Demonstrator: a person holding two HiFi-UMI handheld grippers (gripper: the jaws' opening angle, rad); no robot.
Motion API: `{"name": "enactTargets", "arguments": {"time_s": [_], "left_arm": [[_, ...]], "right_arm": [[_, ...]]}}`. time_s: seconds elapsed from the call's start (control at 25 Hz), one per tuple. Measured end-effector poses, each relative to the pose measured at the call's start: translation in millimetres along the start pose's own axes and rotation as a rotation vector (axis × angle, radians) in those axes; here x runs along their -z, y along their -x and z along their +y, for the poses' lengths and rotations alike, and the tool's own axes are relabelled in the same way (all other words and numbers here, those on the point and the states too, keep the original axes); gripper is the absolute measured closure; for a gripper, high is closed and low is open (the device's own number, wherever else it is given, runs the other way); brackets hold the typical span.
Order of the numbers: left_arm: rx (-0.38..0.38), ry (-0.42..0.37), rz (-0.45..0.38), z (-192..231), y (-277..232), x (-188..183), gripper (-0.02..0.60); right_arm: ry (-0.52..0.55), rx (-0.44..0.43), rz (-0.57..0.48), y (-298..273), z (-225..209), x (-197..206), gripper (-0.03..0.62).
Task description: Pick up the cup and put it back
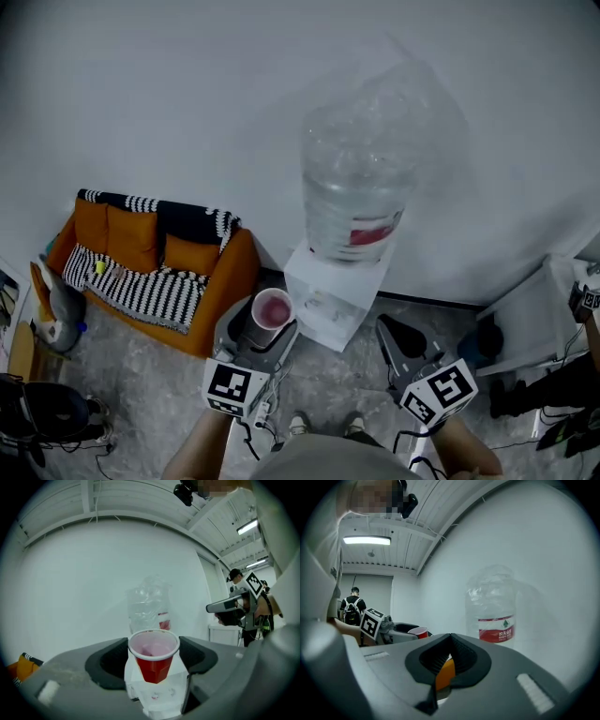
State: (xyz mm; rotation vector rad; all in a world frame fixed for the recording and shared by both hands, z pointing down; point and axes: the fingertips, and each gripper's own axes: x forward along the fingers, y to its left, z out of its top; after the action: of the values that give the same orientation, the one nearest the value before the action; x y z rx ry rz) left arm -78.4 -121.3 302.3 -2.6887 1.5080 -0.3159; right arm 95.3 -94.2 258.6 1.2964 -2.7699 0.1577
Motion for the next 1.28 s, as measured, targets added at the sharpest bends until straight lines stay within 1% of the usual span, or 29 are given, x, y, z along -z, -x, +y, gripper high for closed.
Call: {"name": "enactTargets", "arguments": {"time_s": [0.2,0.28,0.4,0.52,0.6,0.72,0.84,0.92,1.16,1.28], "left_arm": [[0.023,0.022,0.005,22.1,-46.6,11.0,0.229],[0.038,0.034,0.017,29.5,-65.2,22.0,0.229],[0.048,0.025,0.009,45.0,-96.0,39.9,0.229],[0.051,0.049,0.024,59.5,-125.2,62.9,0.229],[0.058,0.049,0.031,64.7,-142.9,75.3,0.229],[0.073,0.063,0.048,66.6,-164.9,91.4,0.229],[0.092,0.13,0.049,64.1,-184.4,108.1,0.229],[0.101,0.153,0.057,61.4,-197.0,121.4,0.229],[0.111,0.122,0.082,54.1,-225.9,163.1,0.229],[0.122,0.109,0.109,49.8,-233.4,180.8,0.229]], "right_arm": [[-0.033,0.018,0.006,-33.6,-17.4,8.8,0.591],[-0.04,0.029,0.007,-47.8,-25.3,12.4,0.591],[-0.016,0.046,0.025,-66.8,-32.8,20.4,0.591],[-0.012,0.051,0.048,-82.7,-36.1,34.1,0.591],[-0.023,0.055,0.064,-91.3,-38.5,45.6,0.591],[-0.055,0.066,0.085,-100.1,-40.6,62.8,0.591],[-0.076,0.089,0.099,-104.0,-45.2,77.0,0.591],[-0.078,0.105,0.111,-105.9,-50.7,85.6,0.591],[-0.095,0.127,0.161,-108.2,-59.3,115.5,0.591],[-0.105,0.132,0.183,-108.6,-59.5,126.1,0.591]]}}
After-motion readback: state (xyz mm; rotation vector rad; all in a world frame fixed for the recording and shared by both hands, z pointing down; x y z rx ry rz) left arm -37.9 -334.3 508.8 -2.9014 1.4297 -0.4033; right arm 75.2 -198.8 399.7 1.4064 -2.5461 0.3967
